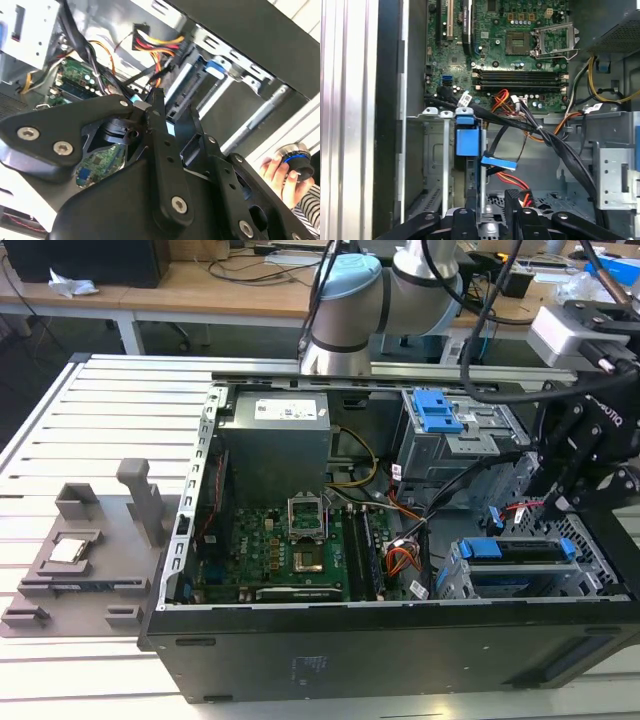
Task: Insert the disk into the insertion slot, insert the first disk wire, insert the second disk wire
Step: 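Insert the first disk wire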
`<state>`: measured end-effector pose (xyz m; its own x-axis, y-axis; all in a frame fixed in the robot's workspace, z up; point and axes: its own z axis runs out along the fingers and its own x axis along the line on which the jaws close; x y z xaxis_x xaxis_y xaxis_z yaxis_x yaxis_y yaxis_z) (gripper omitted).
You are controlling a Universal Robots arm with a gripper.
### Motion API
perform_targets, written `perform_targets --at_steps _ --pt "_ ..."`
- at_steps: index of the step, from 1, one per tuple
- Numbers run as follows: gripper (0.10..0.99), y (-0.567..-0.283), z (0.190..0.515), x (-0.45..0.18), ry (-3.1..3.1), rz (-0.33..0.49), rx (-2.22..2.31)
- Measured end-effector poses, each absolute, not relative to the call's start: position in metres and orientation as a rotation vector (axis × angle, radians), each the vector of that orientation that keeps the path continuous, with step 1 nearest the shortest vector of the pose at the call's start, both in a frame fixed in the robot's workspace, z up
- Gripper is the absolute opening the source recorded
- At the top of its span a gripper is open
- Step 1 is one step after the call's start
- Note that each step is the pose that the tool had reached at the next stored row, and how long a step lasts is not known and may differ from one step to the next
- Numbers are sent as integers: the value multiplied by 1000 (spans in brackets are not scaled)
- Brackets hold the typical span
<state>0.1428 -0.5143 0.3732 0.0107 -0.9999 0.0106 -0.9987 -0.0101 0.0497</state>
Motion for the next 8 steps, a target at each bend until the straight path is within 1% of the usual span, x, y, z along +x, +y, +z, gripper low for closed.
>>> perform_targets --at_steps 8 --pt "361 -488 373 146 -2170 -42 2211"
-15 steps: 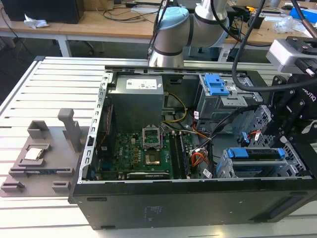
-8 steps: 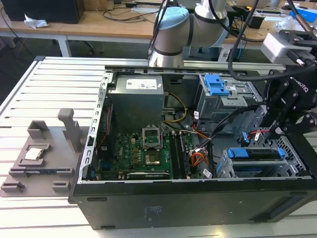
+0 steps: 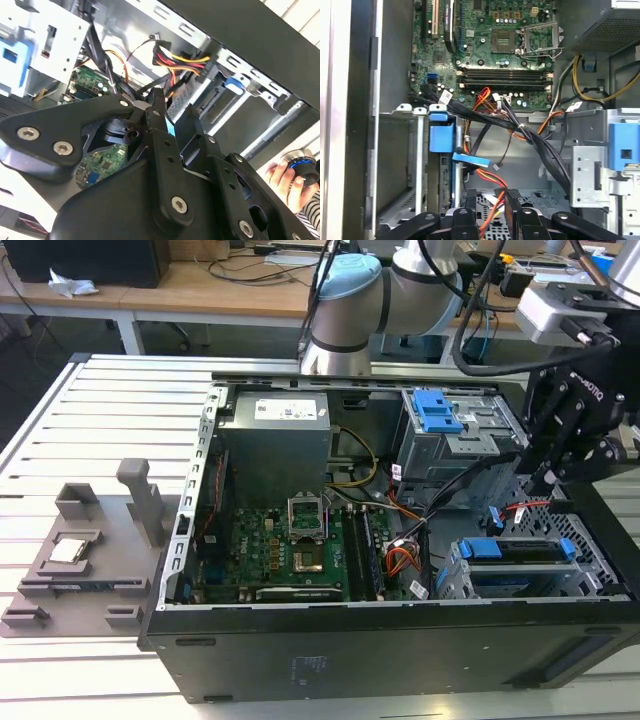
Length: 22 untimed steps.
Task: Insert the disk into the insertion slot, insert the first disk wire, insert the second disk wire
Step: 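Insert the first disk wire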
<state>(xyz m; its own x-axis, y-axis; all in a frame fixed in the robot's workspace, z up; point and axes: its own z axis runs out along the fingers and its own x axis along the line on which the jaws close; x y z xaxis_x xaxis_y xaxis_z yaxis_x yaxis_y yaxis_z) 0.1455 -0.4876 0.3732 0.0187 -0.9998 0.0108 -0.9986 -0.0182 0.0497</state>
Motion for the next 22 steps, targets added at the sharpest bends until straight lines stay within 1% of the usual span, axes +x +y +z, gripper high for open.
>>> perform_targets --at_steps 12,19,22 --pt "361 -476 373 167 -2143 -30 2228" --pt "361 -495 373 169 -2139 -23 2224" --pt "361 -498 370 173 -2137 -19 2222"
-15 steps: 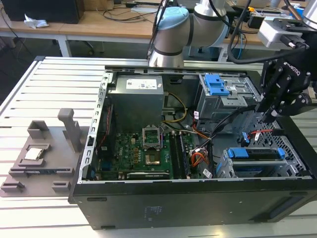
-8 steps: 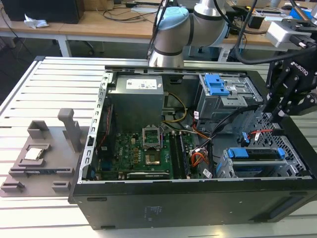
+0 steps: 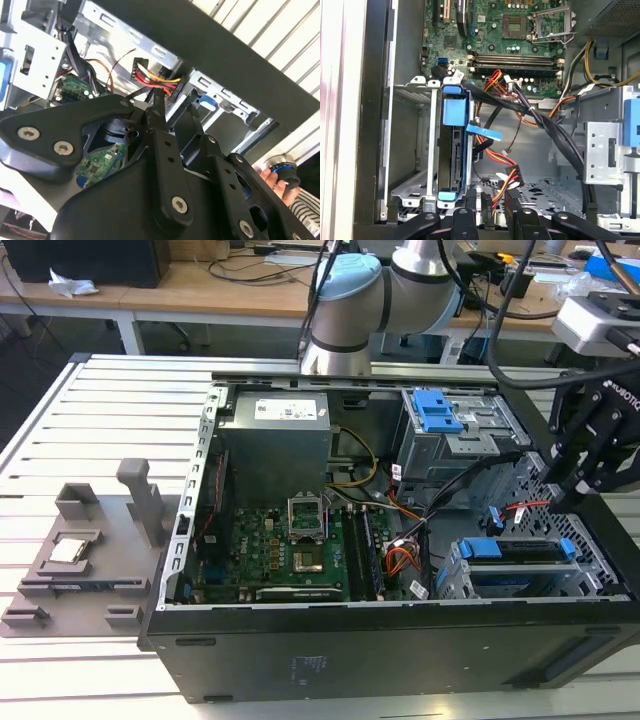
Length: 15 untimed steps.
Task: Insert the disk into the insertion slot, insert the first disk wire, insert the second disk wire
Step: 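Insert the first disk wire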
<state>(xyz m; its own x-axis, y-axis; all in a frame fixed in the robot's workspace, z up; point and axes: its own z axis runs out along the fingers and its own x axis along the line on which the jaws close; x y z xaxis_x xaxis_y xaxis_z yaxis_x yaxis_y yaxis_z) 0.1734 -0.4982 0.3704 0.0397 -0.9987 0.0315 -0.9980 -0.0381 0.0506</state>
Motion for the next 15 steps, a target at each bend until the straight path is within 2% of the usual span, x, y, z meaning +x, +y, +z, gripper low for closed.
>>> perform_targets --at_steps 9,10,11,12,15 --pt "361 -498 353 181 -2083 0 2256" --pt "345 -498 353 181 -2083 1 2255" --pt "216 -498 353 181 -2083 1 2255" --pt "180 -498 354 181 -2083 1 2255" --pt "180 -498 353 181 -2083 2 2255"
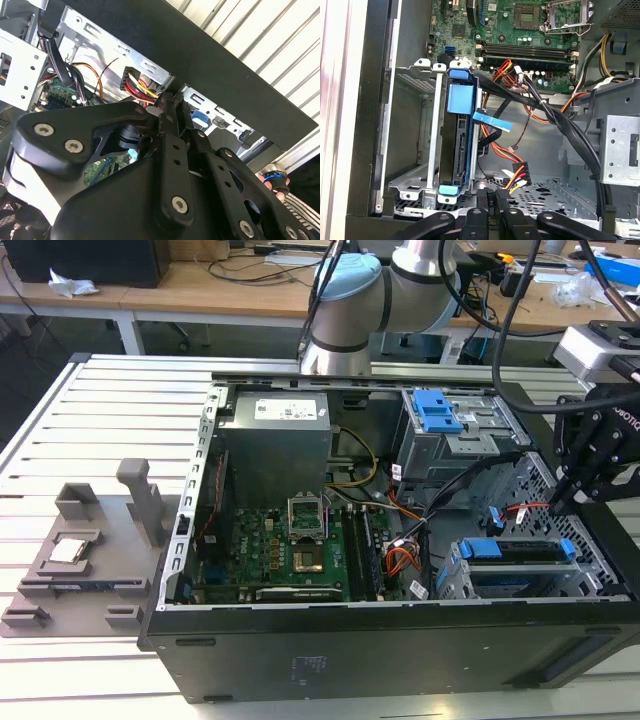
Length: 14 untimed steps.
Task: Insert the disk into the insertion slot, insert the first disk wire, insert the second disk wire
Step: 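Insert the first disk wire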
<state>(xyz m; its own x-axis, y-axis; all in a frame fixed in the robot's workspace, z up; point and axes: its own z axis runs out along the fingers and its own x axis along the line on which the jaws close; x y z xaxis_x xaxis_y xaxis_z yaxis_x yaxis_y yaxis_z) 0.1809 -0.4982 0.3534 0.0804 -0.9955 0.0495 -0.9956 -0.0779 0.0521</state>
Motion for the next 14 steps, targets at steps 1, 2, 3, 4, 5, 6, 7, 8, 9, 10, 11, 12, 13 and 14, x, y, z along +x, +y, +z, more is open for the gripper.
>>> perform_targets --at_steps 1,2,3,4,5,6,7,8,9,10,11,12,13,14 --pt "180 -498 353 181 -2083 2 2255" --pt "180 -498 353 181 -2083 2 2255" --pt "180 -498 353 181 -2083 2 2255" --pt "180 -498 354 181 -2083 2 2255" --pt "180 -498 355 181 -2083 1 2255" --pt "180 -498 357 181 -2082 2 2255" --pt "180 -498 358 181 -2082 2 2255" --pt "180 -498 359 180 -2082 2 2255" --pt "173 -498 360 179 -2082 3 2255" --pt "173 -498 361 177 -2082 3 2255" --pt "173 -498 361 175 -2082 3 2255" --pt "173 -498 361 172 -2082 3 2255" --pt "173 -499 361 170 -2082 3 2255" --pt "173 -499 361 168 -2082 3 2255"
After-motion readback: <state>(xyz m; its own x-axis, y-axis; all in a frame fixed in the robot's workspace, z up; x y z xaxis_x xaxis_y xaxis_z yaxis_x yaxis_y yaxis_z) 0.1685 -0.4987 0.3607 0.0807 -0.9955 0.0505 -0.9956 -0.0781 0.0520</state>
